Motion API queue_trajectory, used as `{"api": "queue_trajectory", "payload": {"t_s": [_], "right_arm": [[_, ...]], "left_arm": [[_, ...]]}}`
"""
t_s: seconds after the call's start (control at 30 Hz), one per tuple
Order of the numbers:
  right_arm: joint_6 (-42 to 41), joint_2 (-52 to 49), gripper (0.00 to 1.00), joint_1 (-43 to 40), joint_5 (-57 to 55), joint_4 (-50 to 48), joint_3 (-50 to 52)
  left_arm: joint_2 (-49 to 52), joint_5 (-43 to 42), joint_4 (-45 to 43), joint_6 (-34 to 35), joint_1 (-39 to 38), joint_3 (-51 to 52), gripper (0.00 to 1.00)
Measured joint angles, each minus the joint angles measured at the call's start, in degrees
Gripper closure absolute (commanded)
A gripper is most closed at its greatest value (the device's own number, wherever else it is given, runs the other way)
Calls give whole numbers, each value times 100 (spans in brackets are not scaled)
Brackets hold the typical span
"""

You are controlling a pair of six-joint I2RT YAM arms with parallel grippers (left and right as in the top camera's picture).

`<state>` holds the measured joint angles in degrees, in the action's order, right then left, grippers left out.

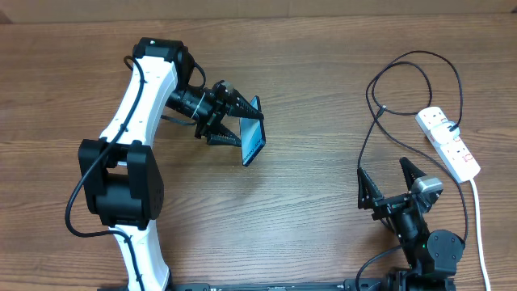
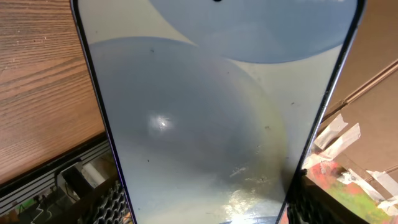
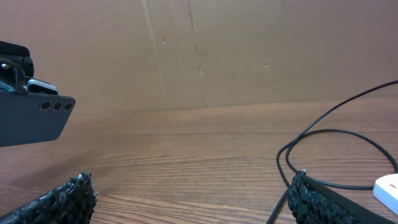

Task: Plug charger to phone and switch on socket
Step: 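Lift the phone with the left gripper and tilt it upright, then raise the right gripper and move it toward the held phone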

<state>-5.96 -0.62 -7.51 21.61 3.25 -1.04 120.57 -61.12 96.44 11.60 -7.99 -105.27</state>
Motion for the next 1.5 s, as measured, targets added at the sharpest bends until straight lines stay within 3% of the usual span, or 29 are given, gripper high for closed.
{"api": "queue_trajectory", "payload": {"t_s": [0.37,0.57,0.83,1.07,1.5], "right_arm": [[-4,0,0,0,1252,-81,0],[-358,0,0,0,1773,-579,-2],[-638,-269,0,0,1873,52,-396],[-433,-1283,0,0,1639,1088,-1805],[-7,-3646,0,26,1261,4623,-5383]], "left_arm": [[0,96,-417,26,0,0,63],[0,741,-874,197,0,0,64],[0,1493,-1182,455,-26,0,66],[0,1615,-1016,476,-26,0,66],[0,1622,-675,450,-26,-11,67]]}}
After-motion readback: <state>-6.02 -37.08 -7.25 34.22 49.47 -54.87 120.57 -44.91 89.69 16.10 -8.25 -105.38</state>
